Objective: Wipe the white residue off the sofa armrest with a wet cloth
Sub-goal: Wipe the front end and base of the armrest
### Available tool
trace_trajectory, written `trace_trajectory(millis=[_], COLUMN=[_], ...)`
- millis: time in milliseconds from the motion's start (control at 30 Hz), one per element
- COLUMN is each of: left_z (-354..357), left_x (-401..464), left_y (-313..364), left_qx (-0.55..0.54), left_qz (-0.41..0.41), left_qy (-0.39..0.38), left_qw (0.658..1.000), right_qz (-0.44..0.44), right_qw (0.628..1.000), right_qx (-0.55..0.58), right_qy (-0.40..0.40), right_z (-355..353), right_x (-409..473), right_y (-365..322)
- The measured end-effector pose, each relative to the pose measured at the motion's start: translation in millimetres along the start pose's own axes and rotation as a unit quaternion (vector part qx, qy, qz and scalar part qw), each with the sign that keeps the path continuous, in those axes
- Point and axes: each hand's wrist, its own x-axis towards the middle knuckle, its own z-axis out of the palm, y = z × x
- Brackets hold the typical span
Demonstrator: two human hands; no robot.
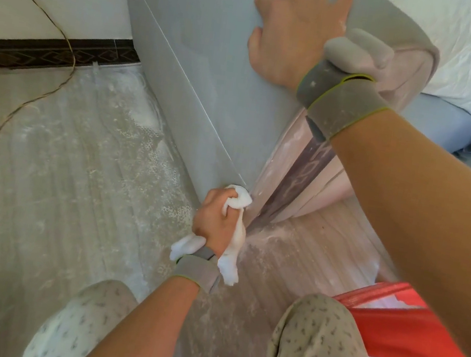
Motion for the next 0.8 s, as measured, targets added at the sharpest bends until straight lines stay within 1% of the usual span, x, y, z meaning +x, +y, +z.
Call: trace_trajectory(millis=[67,100,133,167,233,300,433,500,567,633,733,800], left_z=[0.6,1.5,2.0,3.0,0.9,-5.4,-25.5,-23.8,-14.6,1.6,19.4,26.5], left_x=[-3.6,-7.9,-13.1,-16.0,-20.0,-15.5,6.5,13.4,11.8,13.1,16.1,20.9], left_y=[-11.0,-16.8,-24.2,-29.2,-31.4,-12.9,41.0,42.9,33.5,26.1,13.9,2.7], left_qx=[0.074,0.107,0.125,0.123,0.089,0.045,-0.083,-0.093,-0.091,-0.104,-0.128,-0.129], left_qz=[0.037,0.033,0.008,-0.015,-0.039,-0.022,0.007,0.032,0.039,0.006,-0.071,-0.118], left_qy=[-0.024,-0.056,-0.084,-0.086,-0.055,-0.020,0.016,0.026,0.065,0.095,0.122,0.122], left_qw=[0.996,0.992,0.989,0.989,0.994,0.999,0.996,0.995,0.993,0.990,0.982,0.977], right_qz=[0.000,0.002,0.005,0.009,0.010,0.010,0.018,0.020,0.021,0.024,0.020,0.018], right_qw=[1.000,1.000,1.000,1.000,1.000,1.000,0.999,0.999,0.999,0.999,0.999,0.999], right_qx=[0.004,0.007,0.011,0.013,0.014,0.019,0.026,0.025,0.031,0.028,0.026,0.029], right_qy=[-0.002,-0.006,-0.006,-0.002,-0.005,-0.013,-0.017,-0.017,-0.017,-0.010,0.004,0.011], right_z=[-1.4,-2.7,-2.6,-3.0,-2.1,-3.4,-5.4,-4.6,-4.6,-3.5,0.4,0.6], right_x=[1.0,0.1,-0.7,0.1,-1.2,-1.5,-0.1,1.0,-0.7,0.7,-0.4,0.0], right_y=[0.1,0.5,1.3,3.9,3.2,0.4,0.9,0.8,-1.6,-0.5,-1.0,-1.3])
